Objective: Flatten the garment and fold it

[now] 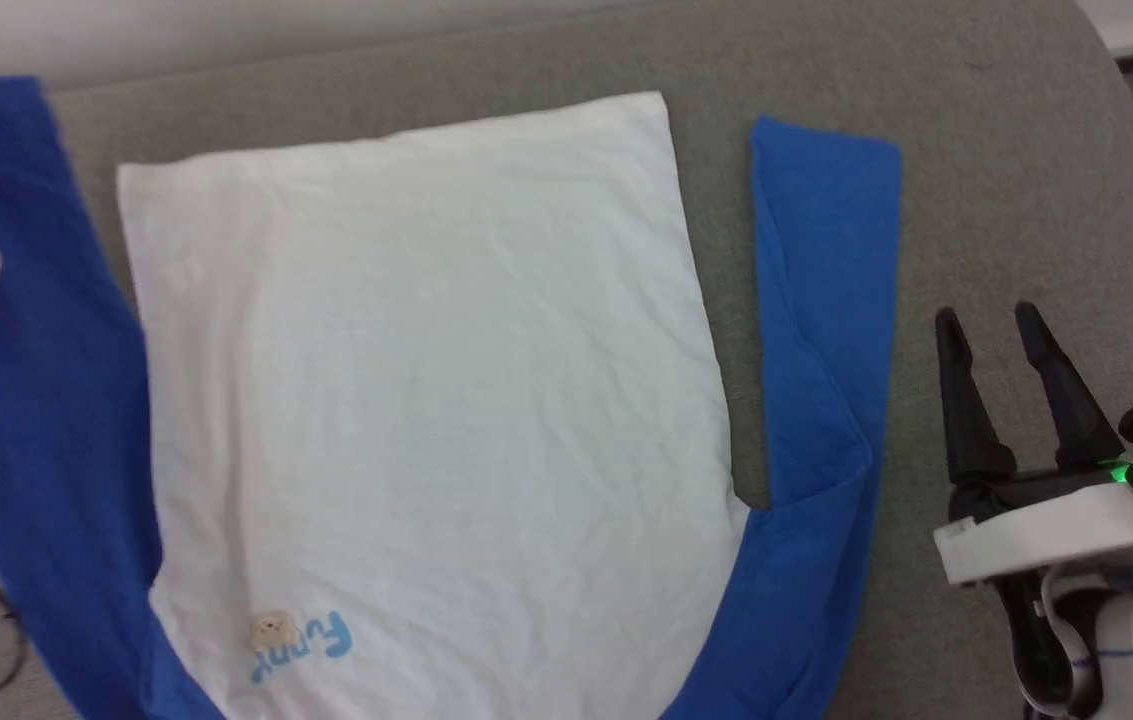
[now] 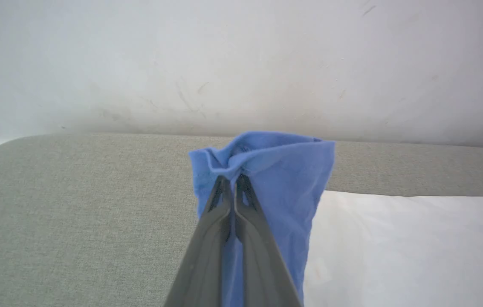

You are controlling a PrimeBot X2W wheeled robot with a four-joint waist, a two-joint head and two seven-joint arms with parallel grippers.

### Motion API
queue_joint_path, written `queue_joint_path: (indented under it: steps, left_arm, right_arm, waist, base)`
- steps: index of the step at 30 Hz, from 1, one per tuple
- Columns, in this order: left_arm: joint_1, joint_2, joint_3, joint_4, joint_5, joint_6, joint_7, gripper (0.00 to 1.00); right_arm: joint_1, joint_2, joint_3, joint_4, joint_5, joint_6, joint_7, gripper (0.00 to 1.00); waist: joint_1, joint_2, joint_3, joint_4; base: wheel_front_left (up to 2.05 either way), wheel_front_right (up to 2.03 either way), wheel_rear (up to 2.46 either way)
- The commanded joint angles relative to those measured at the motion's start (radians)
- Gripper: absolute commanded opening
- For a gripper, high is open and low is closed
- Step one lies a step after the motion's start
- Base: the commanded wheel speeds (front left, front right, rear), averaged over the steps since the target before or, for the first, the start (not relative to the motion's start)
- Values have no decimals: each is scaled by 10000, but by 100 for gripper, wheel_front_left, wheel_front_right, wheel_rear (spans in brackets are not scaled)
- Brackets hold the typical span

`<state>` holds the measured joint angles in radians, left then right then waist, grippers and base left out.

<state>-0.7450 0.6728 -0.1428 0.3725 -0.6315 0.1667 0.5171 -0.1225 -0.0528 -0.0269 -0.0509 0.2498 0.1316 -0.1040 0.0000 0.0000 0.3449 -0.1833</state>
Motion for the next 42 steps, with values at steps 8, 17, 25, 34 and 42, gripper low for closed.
queue_joint_path:
  steps: [8, 17, 25, 34, 42]
  left_arm:
    - [826, -1173, -1422, -1812, 414, -503, -565, 0]
    - [3060, -3465, -3718, -2924, 99, -699, -433, 0]
    - [3561, -5677, -5254, -1918, -13, -1106, -1412, 0]
    - [3726, -6156, -6461, 43, 187, -1423, -2541, 46]
    - [3755, -6203, -6911, -613, -83, -2367, -3759, 100]
  right_arm:
    - [873, 26, -1004, -359, -47, -9, 347, 100]
    - [1353, 26, -1317, -855, 99, -9, 763, 100]
    - [1450, 26, -1460, -1032, 220, -9, 876, 100]
    - [1403, 26, -1266, -937, 284, -9, 819, 100]
    - [1540, 26, -998, -882, -213, -9, 939, 100]
  waist:
    - [0, 0, -1928, 968]
    - [0, 0, -2214, 794]
    - [0, 0, -1981, 496]
    - [0, 0, -1701, 300]
    - [0, 0, -2069, 727]
  base:
    - [0, 0, 0]
    - [0, 0, 0]
    - [0, 0, 0]
    - [0, 0, 0]
    - [0, 0, 0]
